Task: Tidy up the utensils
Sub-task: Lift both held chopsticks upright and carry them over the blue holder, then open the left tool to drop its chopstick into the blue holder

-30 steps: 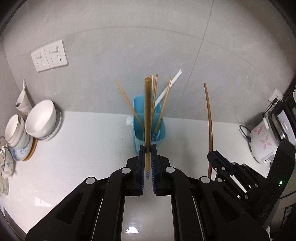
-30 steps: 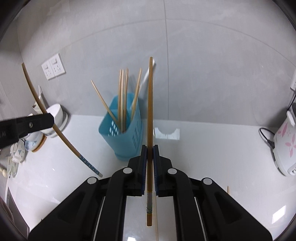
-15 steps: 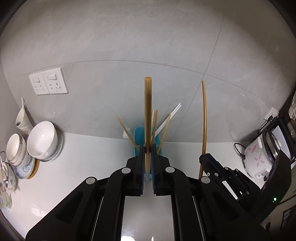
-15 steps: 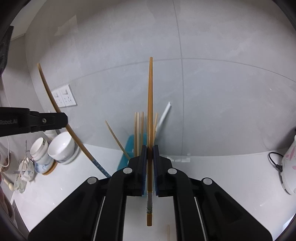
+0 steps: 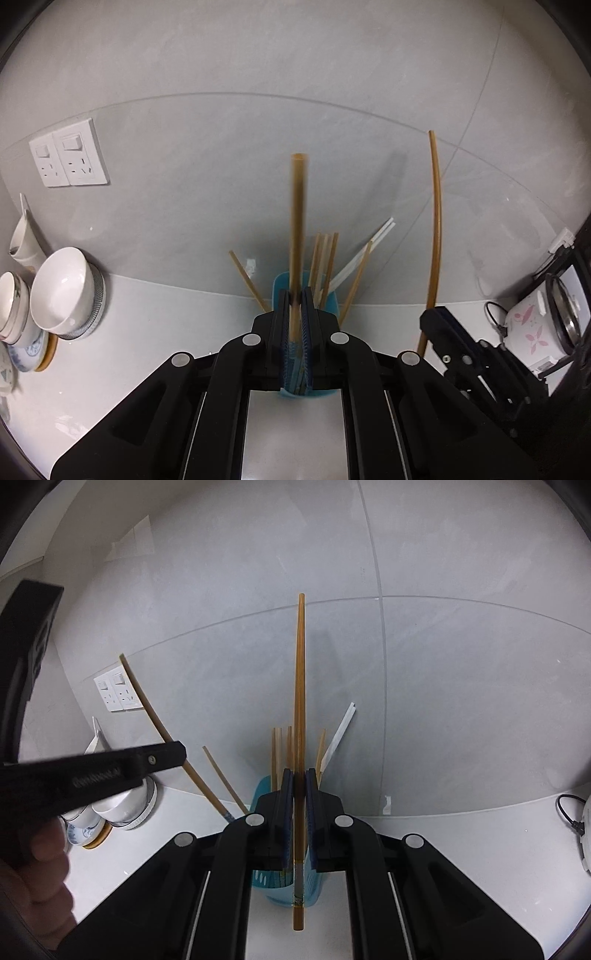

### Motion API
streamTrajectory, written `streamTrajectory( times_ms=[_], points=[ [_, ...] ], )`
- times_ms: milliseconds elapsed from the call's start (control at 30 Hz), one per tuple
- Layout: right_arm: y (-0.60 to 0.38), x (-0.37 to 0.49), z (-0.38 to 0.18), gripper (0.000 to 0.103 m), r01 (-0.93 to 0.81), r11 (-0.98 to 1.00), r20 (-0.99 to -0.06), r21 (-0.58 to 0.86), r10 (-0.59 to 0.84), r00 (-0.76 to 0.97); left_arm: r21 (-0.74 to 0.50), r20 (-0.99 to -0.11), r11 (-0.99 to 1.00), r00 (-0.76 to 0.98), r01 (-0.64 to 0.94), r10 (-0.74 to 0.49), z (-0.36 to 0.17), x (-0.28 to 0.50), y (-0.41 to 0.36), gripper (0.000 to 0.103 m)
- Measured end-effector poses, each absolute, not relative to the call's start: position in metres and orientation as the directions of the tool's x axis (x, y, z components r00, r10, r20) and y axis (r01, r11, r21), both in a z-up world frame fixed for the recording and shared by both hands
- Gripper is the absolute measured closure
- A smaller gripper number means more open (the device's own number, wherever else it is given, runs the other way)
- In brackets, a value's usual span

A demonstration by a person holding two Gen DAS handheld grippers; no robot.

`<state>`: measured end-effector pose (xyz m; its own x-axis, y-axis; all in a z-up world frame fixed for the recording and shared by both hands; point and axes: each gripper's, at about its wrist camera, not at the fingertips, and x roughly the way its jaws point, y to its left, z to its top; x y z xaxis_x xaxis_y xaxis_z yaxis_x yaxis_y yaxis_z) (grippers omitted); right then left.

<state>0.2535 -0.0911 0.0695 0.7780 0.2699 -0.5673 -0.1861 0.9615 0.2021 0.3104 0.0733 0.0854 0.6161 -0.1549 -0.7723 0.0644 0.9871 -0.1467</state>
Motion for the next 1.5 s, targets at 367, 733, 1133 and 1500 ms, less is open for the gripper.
streamTrajectory(
  times_ms=[367,733,1133,1500],
  points=[
    [-0.093,0.275,0.057,0.097,-0.189,0.961,-0.583,0.204,0.274,0.765,-0.147,-0.818,0.987,0.554,0.064,-0.157,0.029,0.34,0.065,0.097],
    [-0.086,0.281,0.052,0.097,-0.189,0.96,-0.596,0.207,0.276,0.754,-0.073,-0.759,0.995,0.644,0.065,-0.098,0.034,0.328,0.068,0.056],
    [-0.08,0.284,0.046,0.097,-0.255,0.928,-0.516,0.273,0.365,0.775,-0.068,-0.722,0.997,0.689,0.022,-0.065,0.025,0.3,0.102,0.009],
    [-0.061,0.286,0.015,0.097,-0.281,0.921,-0.499,0.27,0.383,0.777,-0.094,-0.73,0.996,0.681,-0.009,-0.063,-0.001,0.303,0.127,0.006]
  ],
)
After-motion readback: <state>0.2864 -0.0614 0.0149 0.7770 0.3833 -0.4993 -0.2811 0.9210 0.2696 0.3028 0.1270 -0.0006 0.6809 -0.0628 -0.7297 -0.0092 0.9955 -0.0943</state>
